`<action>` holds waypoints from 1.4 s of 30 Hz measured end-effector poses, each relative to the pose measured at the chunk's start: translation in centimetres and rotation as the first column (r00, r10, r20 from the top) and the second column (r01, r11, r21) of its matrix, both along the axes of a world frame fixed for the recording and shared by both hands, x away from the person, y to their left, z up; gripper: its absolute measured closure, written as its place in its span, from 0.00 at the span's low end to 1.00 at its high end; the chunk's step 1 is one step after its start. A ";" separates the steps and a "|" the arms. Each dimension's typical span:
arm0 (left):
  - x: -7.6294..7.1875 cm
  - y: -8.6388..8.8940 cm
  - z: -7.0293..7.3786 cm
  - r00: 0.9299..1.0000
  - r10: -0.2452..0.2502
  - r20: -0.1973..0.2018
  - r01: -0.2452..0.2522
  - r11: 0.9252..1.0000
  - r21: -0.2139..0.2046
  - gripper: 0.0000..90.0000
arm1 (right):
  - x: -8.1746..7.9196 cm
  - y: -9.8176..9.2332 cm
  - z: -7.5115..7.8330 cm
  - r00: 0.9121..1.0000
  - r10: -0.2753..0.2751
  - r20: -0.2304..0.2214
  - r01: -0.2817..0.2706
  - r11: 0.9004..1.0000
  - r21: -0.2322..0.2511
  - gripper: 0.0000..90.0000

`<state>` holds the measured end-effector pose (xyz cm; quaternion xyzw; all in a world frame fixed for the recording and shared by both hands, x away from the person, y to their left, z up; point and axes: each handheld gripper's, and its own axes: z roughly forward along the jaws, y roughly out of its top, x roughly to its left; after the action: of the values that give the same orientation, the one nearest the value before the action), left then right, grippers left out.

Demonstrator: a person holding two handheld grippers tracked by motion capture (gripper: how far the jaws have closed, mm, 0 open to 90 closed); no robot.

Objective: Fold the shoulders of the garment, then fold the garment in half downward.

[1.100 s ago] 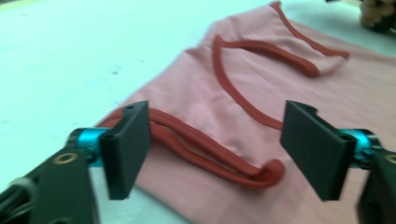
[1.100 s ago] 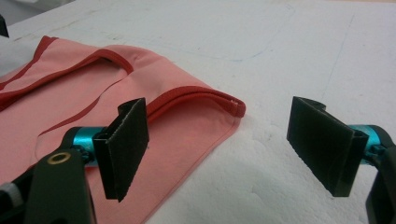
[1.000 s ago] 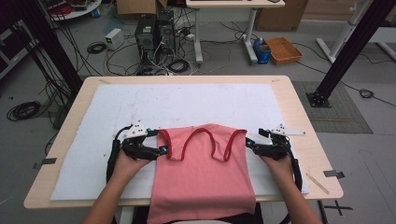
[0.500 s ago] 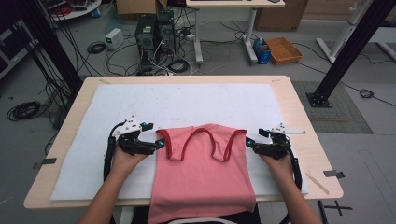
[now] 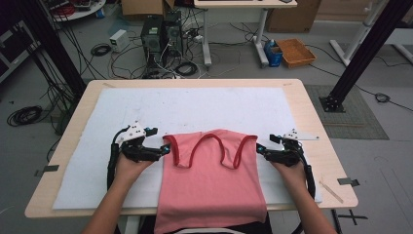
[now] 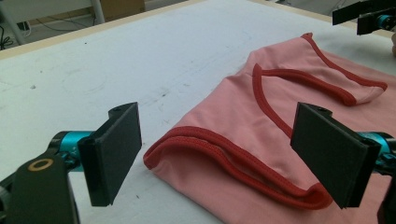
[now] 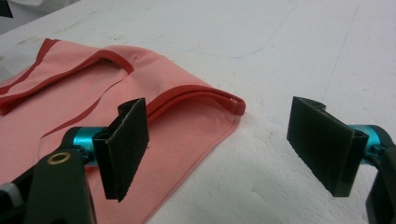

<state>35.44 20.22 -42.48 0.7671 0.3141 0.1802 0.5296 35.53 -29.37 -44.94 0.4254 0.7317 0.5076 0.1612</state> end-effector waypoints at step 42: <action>4.7 0.5 -1.8 0.978 0.086 -0.188 -0.083 0.996 0.024 0.18 | 1.9 -0.2 1.2 0.999 -0.030 -0.026 0.029 0.999 -0.023 0.23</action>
<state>40.09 20.71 -44.30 0.7709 0.3938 0.1316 0.4830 37.40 -29.61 -43.75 0.4410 0.7331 0.4911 0.1638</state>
